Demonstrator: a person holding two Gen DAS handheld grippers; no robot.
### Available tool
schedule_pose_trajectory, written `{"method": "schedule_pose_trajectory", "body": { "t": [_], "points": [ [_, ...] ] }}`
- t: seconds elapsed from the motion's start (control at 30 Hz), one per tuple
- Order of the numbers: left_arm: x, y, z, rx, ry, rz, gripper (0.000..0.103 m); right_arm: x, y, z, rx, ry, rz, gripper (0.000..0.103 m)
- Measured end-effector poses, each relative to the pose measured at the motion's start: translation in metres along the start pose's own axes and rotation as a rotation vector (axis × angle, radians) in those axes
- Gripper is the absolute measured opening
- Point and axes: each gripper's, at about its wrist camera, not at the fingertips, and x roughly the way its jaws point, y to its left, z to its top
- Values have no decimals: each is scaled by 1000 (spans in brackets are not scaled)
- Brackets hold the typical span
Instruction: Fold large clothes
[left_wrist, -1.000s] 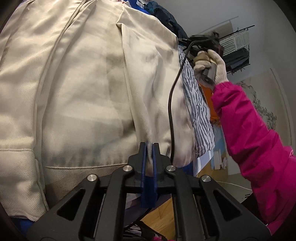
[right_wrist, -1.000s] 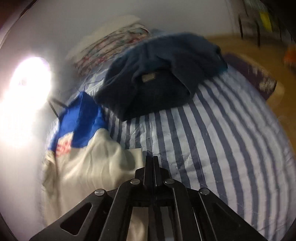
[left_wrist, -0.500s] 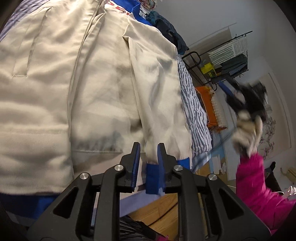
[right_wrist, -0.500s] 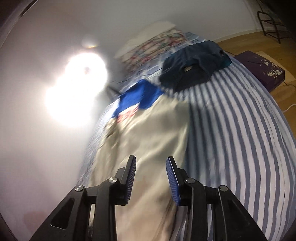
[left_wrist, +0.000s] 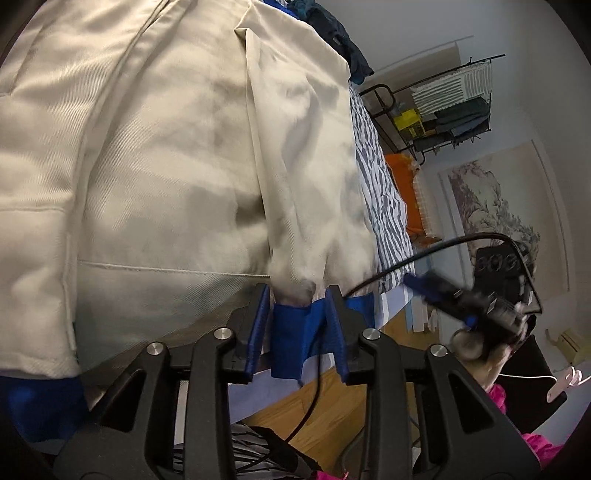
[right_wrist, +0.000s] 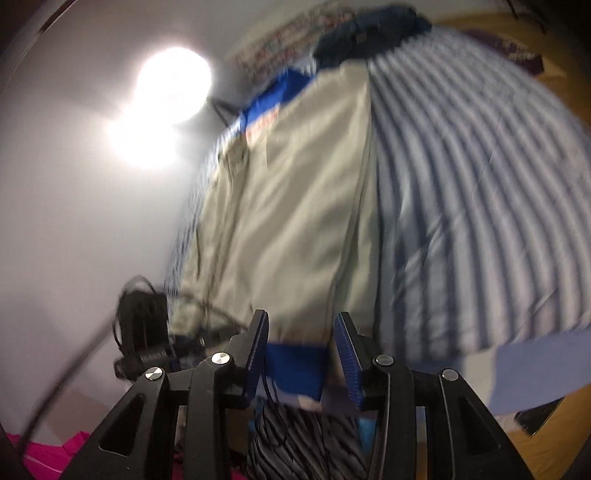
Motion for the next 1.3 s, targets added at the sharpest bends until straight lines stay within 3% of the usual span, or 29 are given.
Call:
{"method": "schedule_pose_trajectory", "body": {
  "t": [0.07, 0.23, 0.3, 0.47, 0.63, 0.8, 0.9, 0.93, 0.97, 1.07, 1.17, 1.3],
  "points": [
    [2, 0, 1, -2, 2, 2, 21, 14, -5, -4, 0, 32, -29, 40],
    [4, 0, -1, 11, 0, 13, 15, 30, -15, -8, 25, 69, -6, 39],
    [3, -1, -3, 15, -1, 15, 14, 35, -12, -9, 8, 87, -7, 34],
    [0, -6, -4, 15, -10, 10, 9, 39, 5, -10, -53, 99, -59, 5],
    [1, -28, -6, 52, -11, -28, 9, 5, 11, -3, -84, 46, -104, 3],
    [20, -36, -10, 126, 18, 84, 9, 18, 0, -10, -101, 96, -193, 3],
    [7, -41, -11, 161, 2, 106, 9, 25, -3, -13, -88, 113, -187, 7],
    [0, -43, -12, 177, -10, 112, 9, 16, 0, -12, -93, 91, -177, 11],
    [-13, -49, -12, 211, -37, 117, 9, 6, 4, -11, -107, 59, -175, 22],
    [-46, -60, -14, 285, -105, 144, 9, -44, 22, -4, -180, -58, -199, 30],
    [-72, -69, -13, 323, -159, 155, 9, -95, 44, -1, -292, -163, -293, 30],
    [-91, -77, -14, 336, -212, 165, 9, -161, 72, 4, -436, -319, -484, 33]
  ]
}}
